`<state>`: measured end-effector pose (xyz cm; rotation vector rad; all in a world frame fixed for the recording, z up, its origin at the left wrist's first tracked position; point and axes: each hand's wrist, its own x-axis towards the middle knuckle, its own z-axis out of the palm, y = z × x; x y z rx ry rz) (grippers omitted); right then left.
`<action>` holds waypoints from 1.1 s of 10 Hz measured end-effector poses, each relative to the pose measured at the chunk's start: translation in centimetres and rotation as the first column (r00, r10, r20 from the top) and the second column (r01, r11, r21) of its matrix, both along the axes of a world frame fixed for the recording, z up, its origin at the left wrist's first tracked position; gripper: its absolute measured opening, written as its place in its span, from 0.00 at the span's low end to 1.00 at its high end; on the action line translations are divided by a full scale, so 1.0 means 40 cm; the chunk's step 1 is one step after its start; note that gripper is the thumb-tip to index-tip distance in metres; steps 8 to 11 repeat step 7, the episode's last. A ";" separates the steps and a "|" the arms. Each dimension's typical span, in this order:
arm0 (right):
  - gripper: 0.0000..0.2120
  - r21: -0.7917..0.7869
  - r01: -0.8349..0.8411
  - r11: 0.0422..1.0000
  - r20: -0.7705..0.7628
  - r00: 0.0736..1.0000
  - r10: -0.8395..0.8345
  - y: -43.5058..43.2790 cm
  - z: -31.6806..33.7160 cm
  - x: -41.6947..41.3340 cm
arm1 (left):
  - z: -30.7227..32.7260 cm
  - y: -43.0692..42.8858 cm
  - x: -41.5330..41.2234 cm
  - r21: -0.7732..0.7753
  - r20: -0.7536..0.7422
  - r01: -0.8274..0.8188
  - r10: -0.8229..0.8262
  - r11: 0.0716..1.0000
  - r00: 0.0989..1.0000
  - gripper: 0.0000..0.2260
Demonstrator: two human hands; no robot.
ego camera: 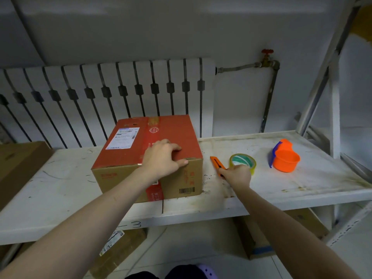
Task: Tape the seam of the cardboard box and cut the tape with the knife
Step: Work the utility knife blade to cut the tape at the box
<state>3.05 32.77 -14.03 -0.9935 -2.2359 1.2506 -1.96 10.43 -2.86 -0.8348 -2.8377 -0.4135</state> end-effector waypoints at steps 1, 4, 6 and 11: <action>0.21 0.118 -0.049 0.992 0.104 0.994 0.036 -0.003 -0.034 -0.034 | -0.004 0.006 -0.006 -0.021 -0.039 0.008 -0.009 1.000 0.999 0.25; 0.15 0.383 -0.111 0.917 0.003 0.993 0.119 -0.058 0.008 -0.034 | -0.023 0.022 0.004 -0.027 -0.094 -0.032 0.030 0.999 0.995 0.25; 0.16 0.549 -0.346 0.761 -0.149 0.855 0.497 -0.148 0.139 0.022 | 0.007 0.028 0.013 -0.053 -0.004 -0.018 0.018 0.998 1.000 0.26; 0.15 0.585 -0.372 0.720 -0.064 0.865 0.498 -0.164 0.163 0.029 | 0.031 -0.009 0.017 0.011 0.057 -0.013 0.013 1.000 0.998 0.26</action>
